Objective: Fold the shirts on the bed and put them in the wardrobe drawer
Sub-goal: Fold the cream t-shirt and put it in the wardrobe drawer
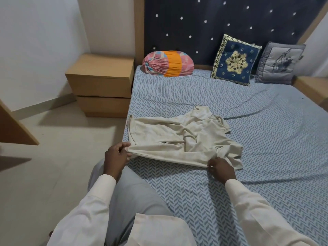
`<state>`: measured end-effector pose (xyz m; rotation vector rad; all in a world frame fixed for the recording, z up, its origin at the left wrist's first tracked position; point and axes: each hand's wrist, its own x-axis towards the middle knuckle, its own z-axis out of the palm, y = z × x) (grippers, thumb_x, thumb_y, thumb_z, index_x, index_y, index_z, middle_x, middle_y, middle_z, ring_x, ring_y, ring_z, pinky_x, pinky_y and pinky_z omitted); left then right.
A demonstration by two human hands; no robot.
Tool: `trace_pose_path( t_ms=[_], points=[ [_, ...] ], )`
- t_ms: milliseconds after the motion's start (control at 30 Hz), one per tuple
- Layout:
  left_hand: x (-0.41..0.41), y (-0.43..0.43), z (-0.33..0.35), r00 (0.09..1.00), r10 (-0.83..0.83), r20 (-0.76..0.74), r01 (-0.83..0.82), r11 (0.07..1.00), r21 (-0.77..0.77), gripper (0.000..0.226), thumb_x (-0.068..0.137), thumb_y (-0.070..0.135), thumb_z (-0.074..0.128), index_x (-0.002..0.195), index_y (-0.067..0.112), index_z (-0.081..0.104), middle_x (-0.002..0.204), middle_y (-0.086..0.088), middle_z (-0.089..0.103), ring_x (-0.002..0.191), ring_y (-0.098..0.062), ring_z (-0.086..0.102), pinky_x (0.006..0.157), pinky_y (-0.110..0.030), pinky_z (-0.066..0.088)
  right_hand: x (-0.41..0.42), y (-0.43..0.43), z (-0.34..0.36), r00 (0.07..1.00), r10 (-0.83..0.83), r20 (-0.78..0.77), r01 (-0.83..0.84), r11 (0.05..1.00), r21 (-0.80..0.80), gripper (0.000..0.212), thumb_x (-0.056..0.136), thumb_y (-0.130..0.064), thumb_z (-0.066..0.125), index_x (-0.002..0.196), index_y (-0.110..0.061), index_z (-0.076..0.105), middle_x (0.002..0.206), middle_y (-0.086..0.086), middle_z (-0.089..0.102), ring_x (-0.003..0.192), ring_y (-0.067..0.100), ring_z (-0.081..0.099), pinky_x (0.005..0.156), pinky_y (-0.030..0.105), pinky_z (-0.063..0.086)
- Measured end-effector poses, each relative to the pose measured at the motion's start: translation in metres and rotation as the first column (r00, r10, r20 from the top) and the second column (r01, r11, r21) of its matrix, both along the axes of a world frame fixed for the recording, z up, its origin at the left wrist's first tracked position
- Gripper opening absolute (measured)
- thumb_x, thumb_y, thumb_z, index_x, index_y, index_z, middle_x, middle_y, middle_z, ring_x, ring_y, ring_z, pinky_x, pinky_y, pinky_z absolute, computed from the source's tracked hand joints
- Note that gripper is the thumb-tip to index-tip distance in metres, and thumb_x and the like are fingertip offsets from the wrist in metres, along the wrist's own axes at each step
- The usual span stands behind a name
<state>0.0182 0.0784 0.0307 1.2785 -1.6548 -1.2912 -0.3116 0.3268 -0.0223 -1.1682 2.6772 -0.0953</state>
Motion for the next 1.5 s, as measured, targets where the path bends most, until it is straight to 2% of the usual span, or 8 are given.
trace_pose_path(
  t_ms=[333,533,733,800,933,1133,1233,1500],
  points=[
    [-0.001,-0.012,0.01,0.962,-0.12,0.246,0.121,0.993,0.01,0.026,0.087,0.005,0.05,0.089,0.023,0.07,0.086,-0.006,0.071,0.076,-0.023,0.065,0.073,-0.029,0.054,-0.015,0.007,0.018,0.997,0.011,0.08,0.005,0.981,-0.196,0.004,0.079,-0.019,0.06,0.083,-0.017,0.061,0.082,0.005,0.057,0.082,0.032,0.059,0.066,0.03,0.035],
    [-0.024,-0.002,0.029,0.365,-0.243,0.899,0.543,0.839,0.006,0.033,0.087,0.023,0.054,0.115,0.007,0.062,0.116,-0.011,0.061,0.106,-0.03,0.063,0.084,-0.032,0.051,-0.009,0.001,0.026,0.977,0.039,0.211,-0.117,0.921,0.372,0.021,0.081,-0.031,0.067,0.084,-0.024,0.048,0.097,0.004,0.064,0.098,0.024,0.062,0.068,0.025,0.04],
    [-0.06,-0.021,0.046,-0.063,-0.207,0.976,0.587,0.784,0.204,0.041,0.099,0.017,0.035,0.136,0.011,0.051,0.14,-0.006,0.053,0.127,-0.024,0.053,0.096,-0.035,0.046,-0.026,-0.038,0.042,0.966,-0.149,0.213,0.036,0.886,0.462,0.049,0.097,-0.04,0.046,0.135,-0.011,0.054,0.141,0.012,0.054,0.125,0.026,0.055,0.097,0.03,0.045],
    [-0.077,-0.042,0.057,0.104,-0.437,0.894,0.455,0.82,0.348,0.035,0.1,0.013,0.037,0.129,0.006,0.055,0.128,-0.01,0.061,0.111,-0.023,0.064,0.079,-0.03,0.054,-0.043,-0.053,0.065,0.907,-0.305,0.29,0.147,0.876,0.46,0.051,0.099,-0.032,0.047,0.143,-0.006,0.043,0.146,0.017,0.046,0.129,0.032,0.05,0.106,0.04,0.043],
    [-0.131,-0.103,0.079,0.921,-0.345,0.181,0.156,0.752,0.64,0.021,0.103,0.01,0.035,0.116,0.004,0.051,0.105,-0.019,0.067,0.067,-0.025,0.068,0.04,-0.025,0.049,-0.103,-0.095,0.112,0.463,-0.529,0.711,0.544,0.803,0.243,0.029,0.094,-0.011,0.057,0.121,-0.003,0.052,0.116,0.025,0.06,0.1,0.041,0.062,0.085,0.056,0.053],
    [-0.244,-0.182,0.239,0.816,-0.019,-0.577,0.238,0.922,0.305,0.037,0.103,0.03,0.041,0.137,0.019,0.052,0.101,-0.016,0.067,0.07,-0.024,0.066,0.063,-0.035,0.058,-0.191,-0.202,0.272,0.704,0.071,0.706,0.619,0.426,-0.66,0.061,0.09,0.007,0.05,0.147,-0.006,0.032,0.127,0.019,0.048,0.09,0.029,0.062,0.057,0.028,0.058],
    [-0.265,-0.207,0.303,0.77,-0.061,-0.635,0.15,0.985,0.088,0.051,0.102,0.009,0.028,0.146,0.032,0.041,0.117,-0.01,0.061,0.09,-0.021,0.064,0.082,-0.037,0.057,-0.215,-0.231,0.334,0.848,0.063,0.526,0.489,0.288,-0.823,0.083,0.075,-0.001,0.055,0.15,-0.027,0.029,0.137,0.013,0.047,0.109,0.03,0.059,0.09,0.045,0.055],
    [-0.249,-0.243,0.297,0.996,-0.023,0.088,0.07,0.815,-0.575,0.052,0.093,0.019,0.038,0.141,0.039,0.042,0.135,-0.008,0.058,0.113,-0.032,0.06,0.097,-0.045,0.052,-0.225,-0.216,0.355,0.924,-0.346,-0.165,0.104,0.641,-0.76,0.053,0.074,-0.014,0.041,0.123,-0.016,0.059,0.12,0.023,0.059,0.109,0.04,0.057,0.094,0.042,0.048]
  ],
)
